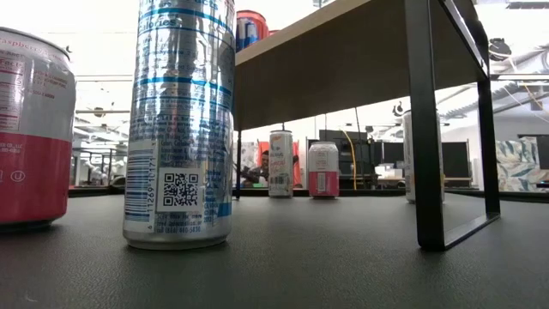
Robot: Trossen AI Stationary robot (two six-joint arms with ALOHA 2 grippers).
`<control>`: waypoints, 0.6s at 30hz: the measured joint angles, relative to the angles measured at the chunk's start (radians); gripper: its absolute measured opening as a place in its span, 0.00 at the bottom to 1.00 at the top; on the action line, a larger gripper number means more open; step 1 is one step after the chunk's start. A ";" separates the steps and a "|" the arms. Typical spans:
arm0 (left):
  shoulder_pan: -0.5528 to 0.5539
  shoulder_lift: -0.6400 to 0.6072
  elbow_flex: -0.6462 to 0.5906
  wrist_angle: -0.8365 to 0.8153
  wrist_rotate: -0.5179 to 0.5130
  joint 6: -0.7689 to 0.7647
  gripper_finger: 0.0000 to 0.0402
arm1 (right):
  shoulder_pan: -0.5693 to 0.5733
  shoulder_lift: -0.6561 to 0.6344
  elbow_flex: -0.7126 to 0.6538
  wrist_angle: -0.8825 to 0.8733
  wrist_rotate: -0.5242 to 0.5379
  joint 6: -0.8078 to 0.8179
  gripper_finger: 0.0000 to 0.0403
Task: Place canned beverage on shelf
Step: Put the red soda can on the shelf aligned with the other red soda cans
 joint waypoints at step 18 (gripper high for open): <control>-0.094 0.276 -0.005 -0.336 0.133 -0.354 0.61 | 0.000 0.000 0.000 0.000 0.001 -0.048 0.90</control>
